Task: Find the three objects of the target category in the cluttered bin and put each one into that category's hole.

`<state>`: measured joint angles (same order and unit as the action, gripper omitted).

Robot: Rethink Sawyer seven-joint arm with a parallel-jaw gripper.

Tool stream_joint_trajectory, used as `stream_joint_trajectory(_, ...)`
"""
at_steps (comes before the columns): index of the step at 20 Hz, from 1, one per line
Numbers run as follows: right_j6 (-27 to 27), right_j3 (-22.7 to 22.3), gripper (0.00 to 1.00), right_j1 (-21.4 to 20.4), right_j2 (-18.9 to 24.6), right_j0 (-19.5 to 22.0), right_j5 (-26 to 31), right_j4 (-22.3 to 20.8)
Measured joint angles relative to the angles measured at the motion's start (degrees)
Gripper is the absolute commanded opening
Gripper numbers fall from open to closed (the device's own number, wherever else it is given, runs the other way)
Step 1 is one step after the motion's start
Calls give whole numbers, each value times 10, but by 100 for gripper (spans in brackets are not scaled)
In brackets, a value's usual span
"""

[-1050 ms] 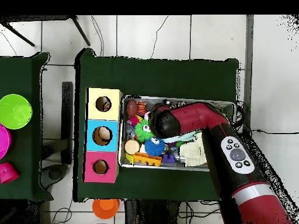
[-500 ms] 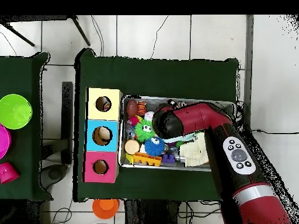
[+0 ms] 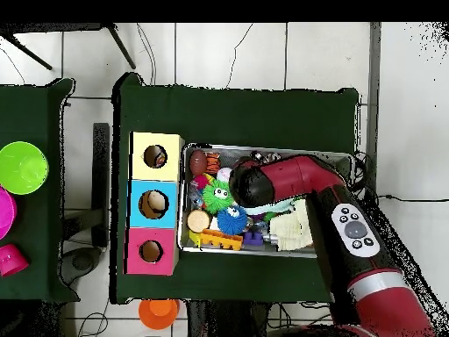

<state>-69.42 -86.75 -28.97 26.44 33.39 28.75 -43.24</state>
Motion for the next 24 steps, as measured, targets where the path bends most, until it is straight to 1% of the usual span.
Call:
stream_joint_trajectory(8, 0, 4, 100, 26, -8, -8, 0, 0)
stream_joint_trajectory(17, 0, 27, 100, 30, -40, -27, 0, 0)
stream_joint_trajectory(22, 0, 35, 100, 33, -45, -30, 0, 0)
stream_joint_trajectory(24, 0, 40, 100, 41, -45, -29, 0, 0)
